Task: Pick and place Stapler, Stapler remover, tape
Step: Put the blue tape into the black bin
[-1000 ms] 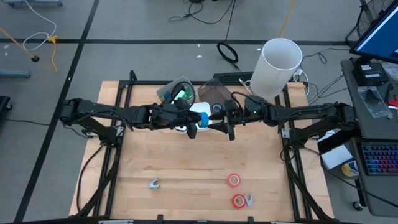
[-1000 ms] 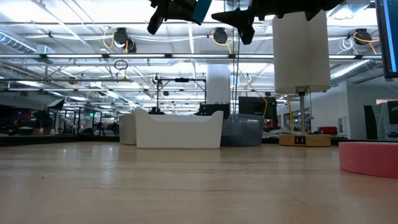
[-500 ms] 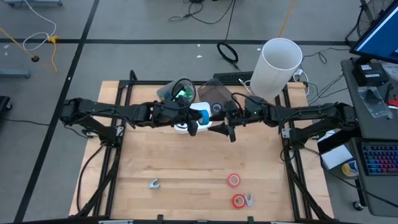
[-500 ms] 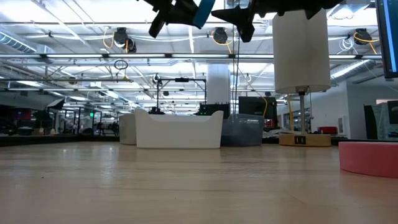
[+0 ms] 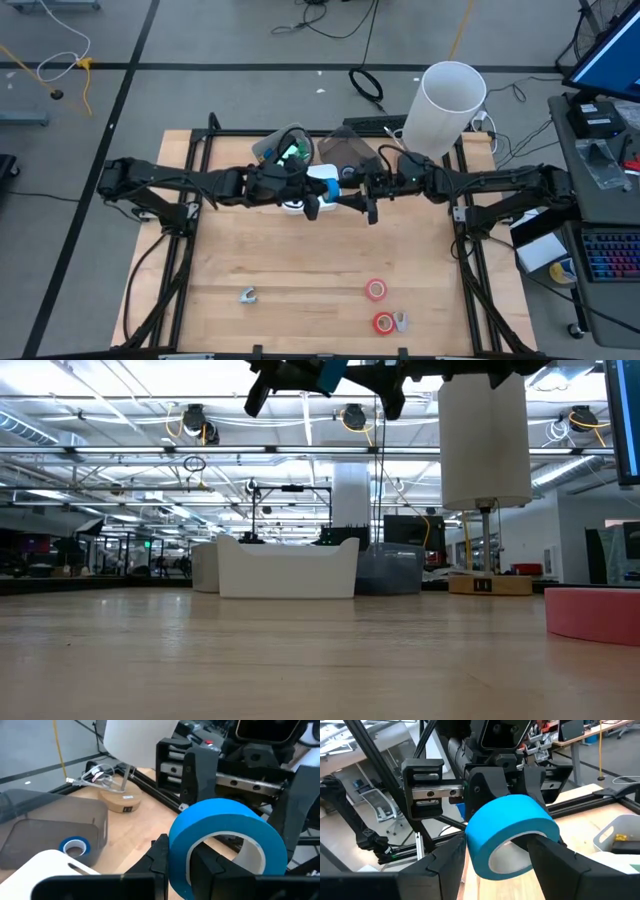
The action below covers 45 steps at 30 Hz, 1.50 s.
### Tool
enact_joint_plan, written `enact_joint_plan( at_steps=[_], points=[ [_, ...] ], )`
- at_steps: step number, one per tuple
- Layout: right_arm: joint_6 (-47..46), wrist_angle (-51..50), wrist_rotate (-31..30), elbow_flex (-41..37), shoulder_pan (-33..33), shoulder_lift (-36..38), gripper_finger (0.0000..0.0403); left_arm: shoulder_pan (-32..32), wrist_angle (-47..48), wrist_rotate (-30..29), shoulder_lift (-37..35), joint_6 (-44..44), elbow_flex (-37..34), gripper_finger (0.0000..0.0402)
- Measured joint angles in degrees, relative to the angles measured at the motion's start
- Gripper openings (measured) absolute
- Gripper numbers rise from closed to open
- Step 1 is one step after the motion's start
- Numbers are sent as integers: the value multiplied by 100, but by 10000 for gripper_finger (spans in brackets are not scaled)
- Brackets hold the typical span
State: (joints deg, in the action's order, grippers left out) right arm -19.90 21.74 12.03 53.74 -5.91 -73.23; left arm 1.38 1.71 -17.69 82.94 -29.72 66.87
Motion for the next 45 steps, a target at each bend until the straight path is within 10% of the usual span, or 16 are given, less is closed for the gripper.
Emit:
enact_joint_plan(
  at_steps=[14,20,30,45],
  points=[
    [-201,116,349,-11,4,-255,90,-58,-52,130,260,145,9,42],
    [16,-185,283,4,-7,-223,36,-119,97,267,246,560,7,115],
    [297,-1230,-1301,0,-235,-219,36,-292,1964,447,-139,150,0,235],
    [1407,-1394,-3082,949,-335,-807,36,-307,4988,-100,-549,-799,-7,248]
  ],
)
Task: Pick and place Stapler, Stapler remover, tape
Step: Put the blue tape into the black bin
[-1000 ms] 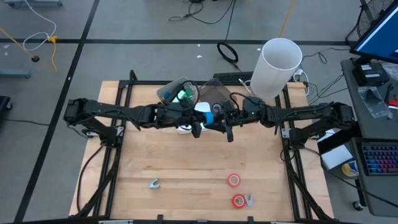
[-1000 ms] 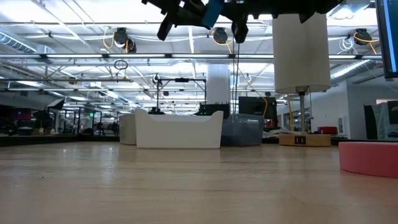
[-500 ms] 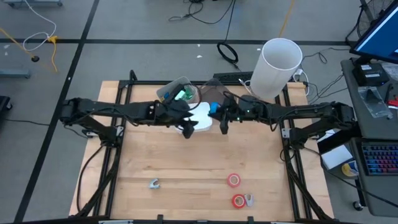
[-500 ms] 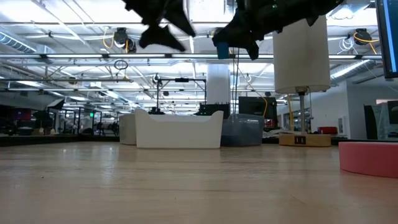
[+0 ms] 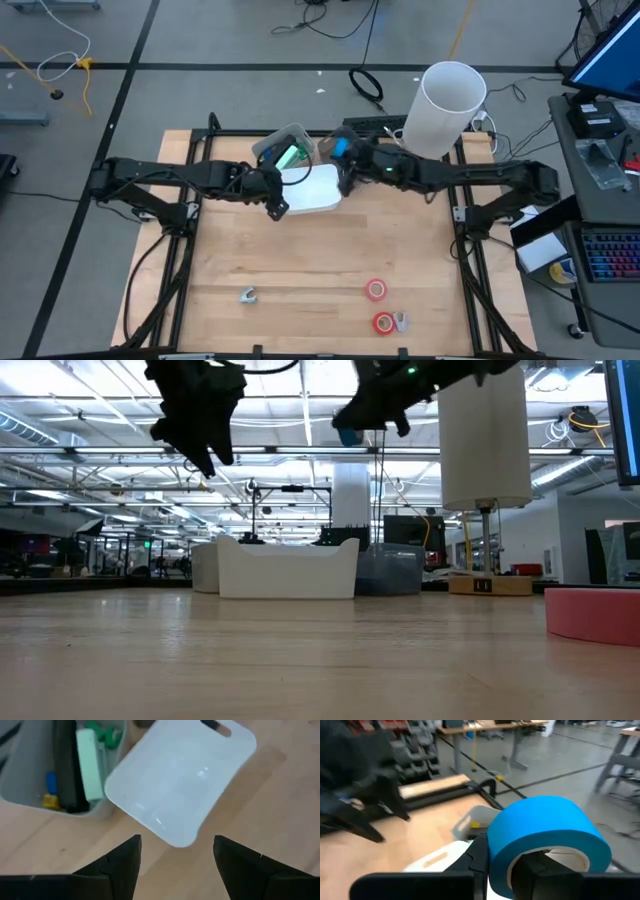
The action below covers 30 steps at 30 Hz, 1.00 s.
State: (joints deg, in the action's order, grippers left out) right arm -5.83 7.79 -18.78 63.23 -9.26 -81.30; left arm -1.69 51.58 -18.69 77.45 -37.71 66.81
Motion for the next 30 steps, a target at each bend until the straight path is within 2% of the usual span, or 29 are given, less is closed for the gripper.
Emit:
enact_joint_plan(
  at_steps=[6,10,15,21,30],
  points=[
    [688,-1204,-1398,1409,9,-1319,36,0,280,-96,-4,6,4,248],
    [965,-2043,-1594,2267,-203,-2109,36,58,527,-136,-4,-2,4,248],
    [882,-2729,-1488,2706,-579,-2665,36,179,877,-334,-4,-87,4,248],
    [228,-3355,-378,2714,-1083,-2842,36,269,1046,-663,-4,-126,4,248],
    [-78,-3855,-22,2714,-1371,-3230,36,177,1033,-740,-2,13,4,248]
  ],
)
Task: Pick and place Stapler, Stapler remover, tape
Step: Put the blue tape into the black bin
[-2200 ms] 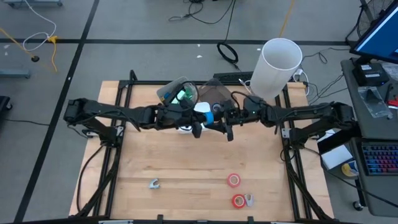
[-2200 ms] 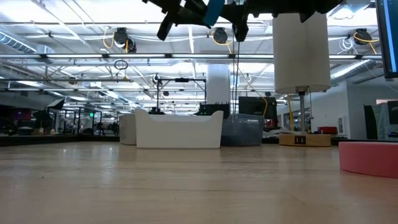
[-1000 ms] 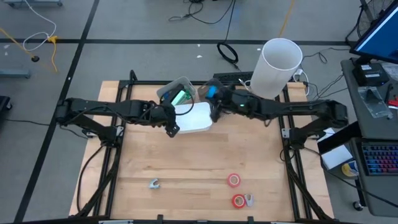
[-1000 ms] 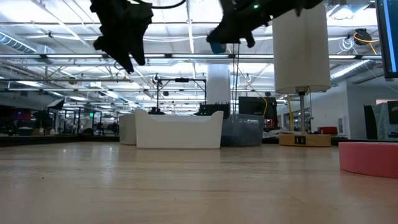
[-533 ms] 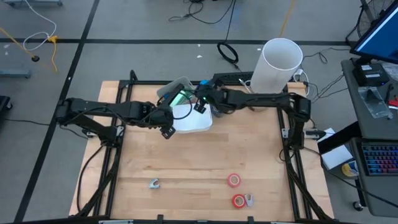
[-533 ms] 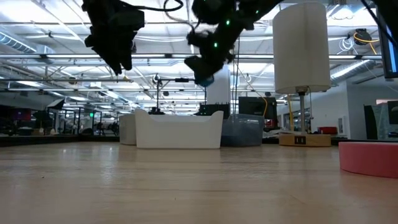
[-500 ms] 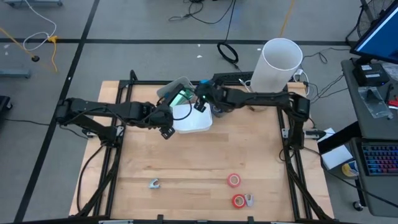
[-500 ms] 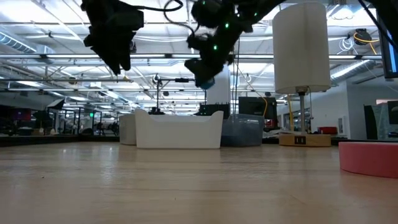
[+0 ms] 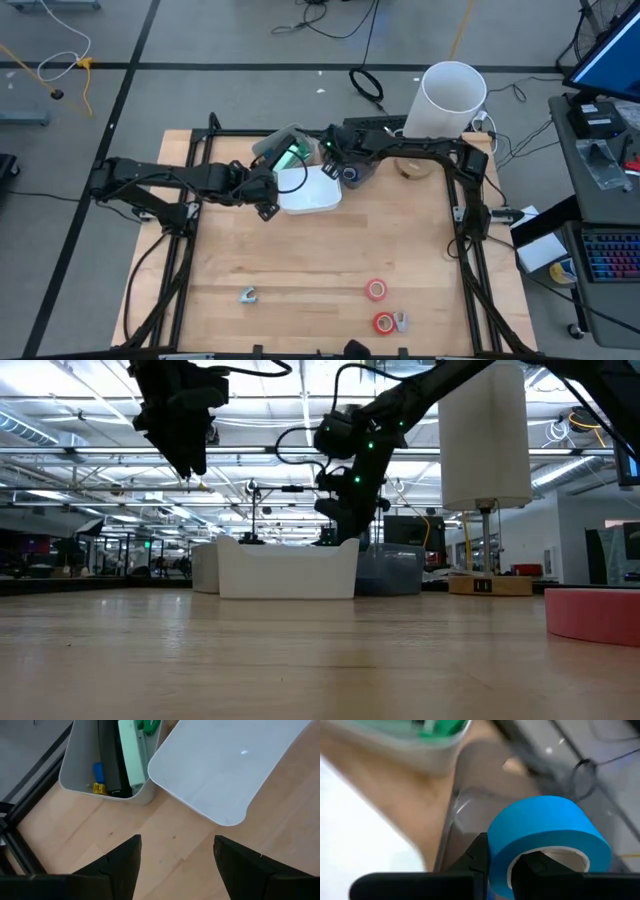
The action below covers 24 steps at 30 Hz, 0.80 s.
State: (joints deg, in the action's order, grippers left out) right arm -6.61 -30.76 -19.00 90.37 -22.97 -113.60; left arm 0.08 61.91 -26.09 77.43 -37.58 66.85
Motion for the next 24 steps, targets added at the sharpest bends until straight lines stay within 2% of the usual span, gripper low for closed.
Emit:
enact_joint_plan(
  at_steps=[7,13,24],
  points=[
    [-35,-25,133,-9,-65,8,36,-15,-9,-2,0,36,0,248],
    [-523,-133,1028,-97,-230,-3,36,-15,-68,1,0,35,0,248],
    [-623,-166,864,-181,-224,-3,38,-15,-158,13,0,114,0,248]
  ],
)
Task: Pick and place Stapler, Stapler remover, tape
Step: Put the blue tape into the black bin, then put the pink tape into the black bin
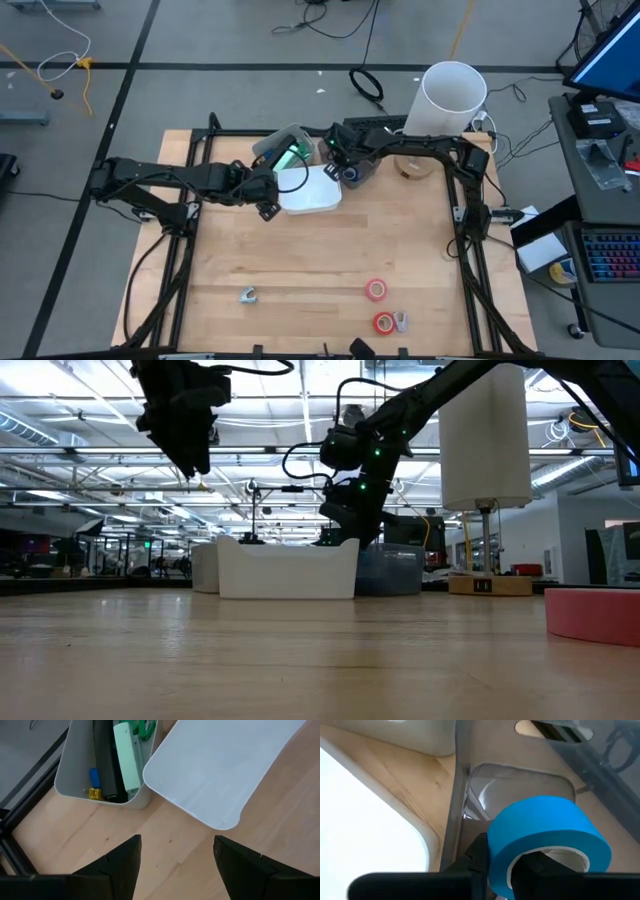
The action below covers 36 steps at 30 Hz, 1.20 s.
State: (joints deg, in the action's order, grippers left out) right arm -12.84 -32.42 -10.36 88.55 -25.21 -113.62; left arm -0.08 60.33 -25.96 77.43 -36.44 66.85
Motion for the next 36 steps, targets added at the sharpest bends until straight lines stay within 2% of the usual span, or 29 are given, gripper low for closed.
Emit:
enact_joint_plan(
  at_steps=[6,16,30,36],
  points=[
    [-1,40,-1,0,-31,0,85,0,-43,2,0,13,2,248],
    [9,96,-1,0,-33,0,101,0,-41,17,0,17,2,248],
    [43,113,15,0,-35,0,160,20,-41,37,0,17,2,248],
    [2,27,753,11,-33,435,164,20,-39,39,2,33,2,248]
  ],
)
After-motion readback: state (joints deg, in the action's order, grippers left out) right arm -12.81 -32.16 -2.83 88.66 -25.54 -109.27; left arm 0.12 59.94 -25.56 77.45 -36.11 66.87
